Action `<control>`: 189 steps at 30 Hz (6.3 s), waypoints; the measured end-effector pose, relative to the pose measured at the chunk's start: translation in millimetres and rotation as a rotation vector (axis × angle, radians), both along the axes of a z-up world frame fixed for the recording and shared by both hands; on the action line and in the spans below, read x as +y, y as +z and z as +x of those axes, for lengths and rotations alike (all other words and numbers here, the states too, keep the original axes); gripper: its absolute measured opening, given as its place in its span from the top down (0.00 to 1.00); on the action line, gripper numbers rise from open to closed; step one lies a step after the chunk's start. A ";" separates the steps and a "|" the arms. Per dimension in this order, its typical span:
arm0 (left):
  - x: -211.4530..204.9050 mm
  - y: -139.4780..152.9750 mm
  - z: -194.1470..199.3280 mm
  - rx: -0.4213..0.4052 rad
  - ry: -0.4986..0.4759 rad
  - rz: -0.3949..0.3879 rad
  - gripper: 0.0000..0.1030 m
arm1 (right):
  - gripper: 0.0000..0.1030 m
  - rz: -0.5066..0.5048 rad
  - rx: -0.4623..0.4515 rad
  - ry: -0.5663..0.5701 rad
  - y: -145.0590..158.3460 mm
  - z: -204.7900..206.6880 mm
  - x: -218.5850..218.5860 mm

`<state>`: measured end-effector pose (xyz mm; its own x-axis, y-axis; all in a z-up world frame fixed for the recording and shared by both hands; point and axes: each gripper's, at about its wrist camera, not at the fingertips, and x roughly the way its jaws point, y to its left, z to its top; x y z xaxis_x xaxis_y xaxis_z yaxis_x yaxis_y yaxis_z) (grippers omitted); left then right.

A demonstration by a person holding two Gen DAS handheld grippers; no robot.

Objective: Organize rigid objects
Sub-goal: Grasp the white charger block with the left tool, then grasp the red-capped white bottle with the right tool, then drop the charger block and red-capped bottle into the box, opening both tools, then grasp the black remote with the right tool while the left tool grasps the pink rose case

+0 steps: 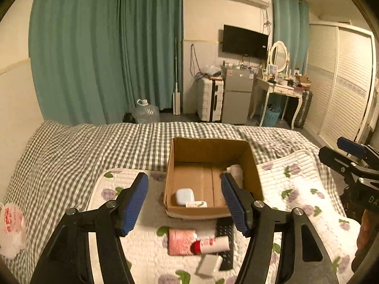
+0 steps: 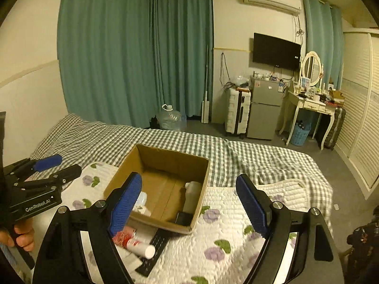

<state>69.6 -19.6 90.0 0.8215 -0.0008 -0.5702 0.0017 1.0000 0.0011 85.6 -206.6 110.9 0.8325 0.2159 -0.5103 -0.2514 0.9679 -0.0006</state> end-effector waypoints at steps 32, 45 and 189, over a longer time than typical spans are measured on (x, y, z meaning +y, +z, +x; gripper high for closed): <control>-41.6 -244.7 5.4 0.439 -0.096 0.010 0.33 | 0.10 -0.050 0.350 -0.005 -207.8 -14.8 10.0; -36.9 -240.9 6.7 0.428 -0.161 -0.095 0.59 | 0.10 -0.078 0.355 -0.031 -212.2 -16.7 10.9; 29.5 -113.6 4.9 0.078 -0.019 -0.045 0.32 | 0.12 -0.081 0.152 0.017 -110.6 -12.8 57.4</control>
<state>74.5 10.0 -23.6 0.7741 -0.0426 -0.6316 0.0187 0.9988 -0.0444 72.8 -149.2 0.3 0.7410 0.1820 -0.6464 -0.2707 0.9618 -0.0396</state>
